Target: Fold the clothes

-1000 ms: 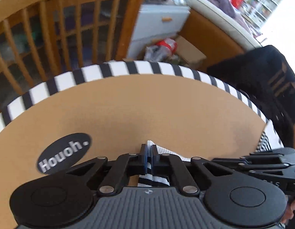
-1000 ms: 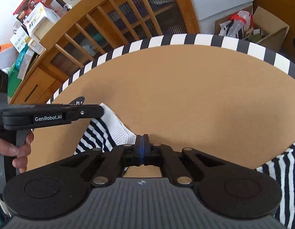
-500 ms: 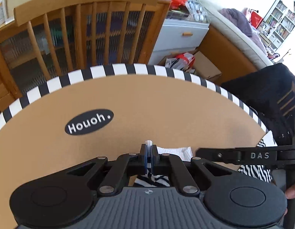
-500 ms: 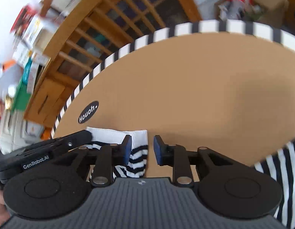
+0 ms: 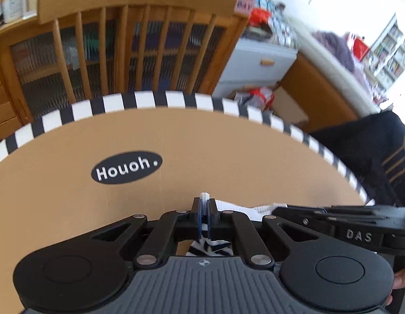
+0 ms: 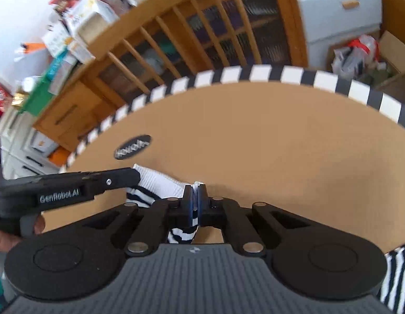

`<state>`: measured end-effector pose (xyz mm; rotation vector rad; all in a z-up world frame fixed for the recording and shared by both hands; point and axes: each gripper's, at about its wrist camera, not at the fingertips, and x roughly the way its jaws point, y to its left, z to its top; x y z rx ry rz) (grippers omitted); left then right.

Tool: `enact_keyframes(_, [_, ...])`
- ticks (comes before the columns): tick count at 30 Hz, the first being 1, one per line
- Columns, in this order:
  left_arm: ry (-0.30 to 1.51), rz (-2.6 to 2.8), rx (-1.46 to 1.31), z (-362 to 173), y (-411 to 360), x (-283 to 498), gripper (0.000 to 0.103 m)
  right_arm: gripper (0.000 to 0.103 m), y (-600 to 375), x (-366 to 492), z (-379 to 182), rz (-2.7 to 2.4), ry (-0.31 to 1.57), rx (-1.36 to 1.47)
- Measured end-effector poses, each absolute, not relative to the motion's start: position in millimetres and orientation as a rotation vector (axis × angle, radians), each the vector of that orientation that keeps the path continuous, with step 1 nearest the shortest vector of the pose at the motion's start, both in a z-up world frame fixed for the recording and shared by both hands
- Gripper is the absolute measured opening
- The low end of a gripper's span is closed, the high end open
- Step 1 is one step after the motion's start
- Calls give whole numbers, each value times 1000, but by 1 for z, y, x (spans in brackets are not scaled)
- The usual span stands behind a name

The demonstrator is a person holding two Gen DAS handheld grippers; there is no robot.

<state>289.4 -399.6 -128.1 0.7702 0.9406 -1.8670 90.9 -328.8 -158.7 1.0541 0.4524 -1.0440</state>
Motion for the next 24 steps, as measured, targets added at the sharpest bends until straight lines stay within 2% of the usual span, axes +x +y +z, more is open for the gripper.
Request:
enact_keyframes(9, [980, -1934, 592, -80, -308, 313, 4, 3, -250, 96, -109, -883, 462, 699])
enact_keyframes(15, [975, -1890, 490, -90, -205, 334, 4, 5, -173, 107, -120, -729, 565, 398])
enact_keyframes(18, [926, -1868, 489, -106, -152, 333, 4, 12, -151, 110, -129, -661, 635, 369])
enact_keyframes(19, [936, -1864, 485, -113, -137, 332, 5, 19, -146, 110, -131, -641, 655, 373])
enact_keyframes(21, [939, -1843, 502, -126, -113, 328, 5, 27, -137, 107, -134, -622, 693, 374])
enact_keyframes(24, [960, -1815, 519, -141, -84, 322, 4, 28, -131, 100, -131, -606, 710, 381])
